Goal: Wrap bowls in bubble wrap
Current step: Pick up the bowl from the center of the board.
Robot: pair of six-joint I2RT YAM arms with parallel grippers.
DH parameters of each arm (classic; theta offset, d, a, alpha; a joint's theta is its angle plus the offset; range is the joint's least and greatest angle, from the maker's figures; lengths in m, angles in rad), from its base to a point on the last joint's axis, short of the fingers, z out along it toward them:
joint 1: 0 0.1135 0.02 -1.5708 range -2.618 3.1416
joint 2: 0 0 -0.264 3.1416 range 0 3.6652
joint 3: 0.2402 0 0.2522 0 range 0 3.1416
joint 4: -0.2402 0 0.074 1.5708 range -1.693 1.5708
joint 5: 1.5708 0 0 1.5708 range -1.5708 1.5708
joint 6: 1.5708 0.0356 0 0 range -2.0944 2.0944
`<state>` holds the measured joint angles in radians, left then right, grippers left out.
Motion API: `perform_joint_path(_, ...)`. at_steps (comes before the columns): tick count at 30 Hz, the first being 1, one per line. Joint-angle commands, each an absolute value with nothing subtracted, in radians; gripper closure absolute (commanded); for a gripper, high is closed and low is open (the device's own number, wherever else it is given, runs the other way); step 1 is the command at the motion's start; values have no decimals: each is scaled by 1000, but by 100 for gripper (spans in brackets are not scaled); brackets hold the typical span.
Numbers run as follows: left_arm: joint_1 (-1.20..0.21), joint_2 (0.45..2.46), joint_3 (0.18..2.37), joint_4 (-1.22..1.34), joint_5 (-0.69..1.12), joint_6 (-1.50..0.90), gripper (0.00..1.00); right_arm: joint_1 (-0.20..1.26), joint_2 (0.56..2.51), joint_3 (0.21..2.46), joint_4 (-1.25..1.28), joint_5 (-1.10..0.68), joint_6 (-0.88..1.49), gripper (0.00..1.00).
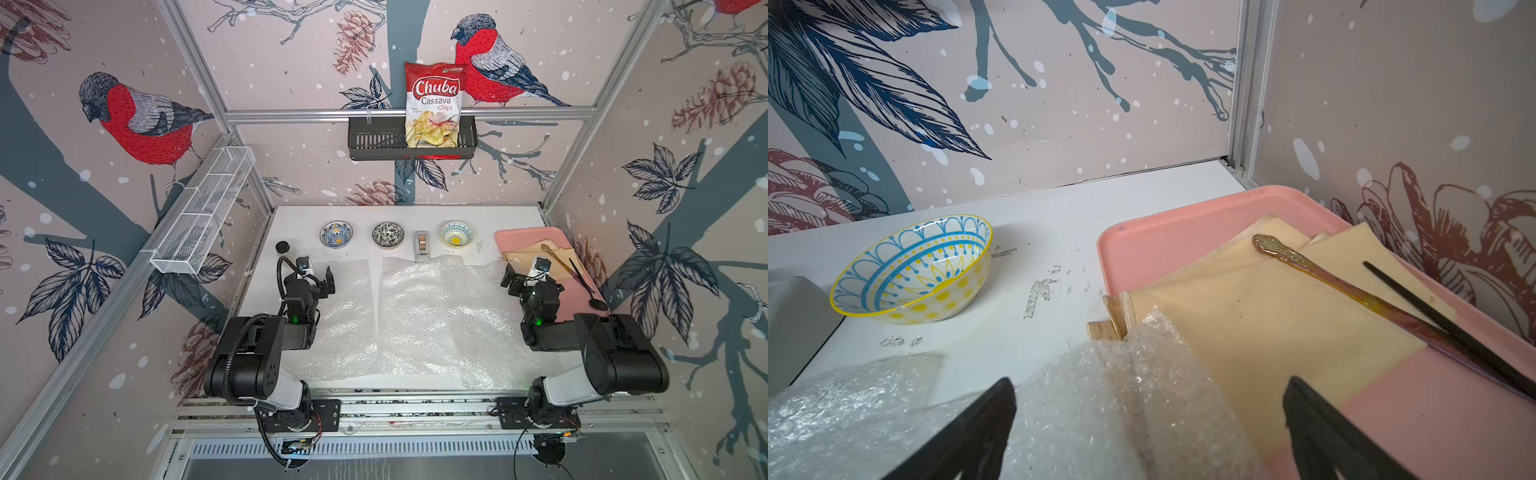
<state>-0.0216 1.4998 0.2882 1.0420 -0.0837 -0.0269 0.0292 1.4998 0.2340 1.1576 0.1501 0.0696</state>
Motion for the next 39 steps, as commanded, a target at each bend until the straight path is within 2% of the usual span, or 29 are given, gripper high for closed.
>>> perform_joint_path(1,-20,1500,291,1099,-97,-24,0,28,1500,238,1192,151,63,0)
perform_joint_path(29,-20,1499,291,1099,-95,-25,0,27,1498,235,1194,150,63,0)
perform_joint_path(31,-20,1494,290,1106,-96,-22,0,37,1482,241,1193,196,64,0)
perform_joint_path(36,-20,1395,335,941,-92,-27,0,74,1300,341,859,263,89,0)
perform_joint_path(39,-21,1318,317,907,-103,-41,0,54,1258,450,628,211,284,0)
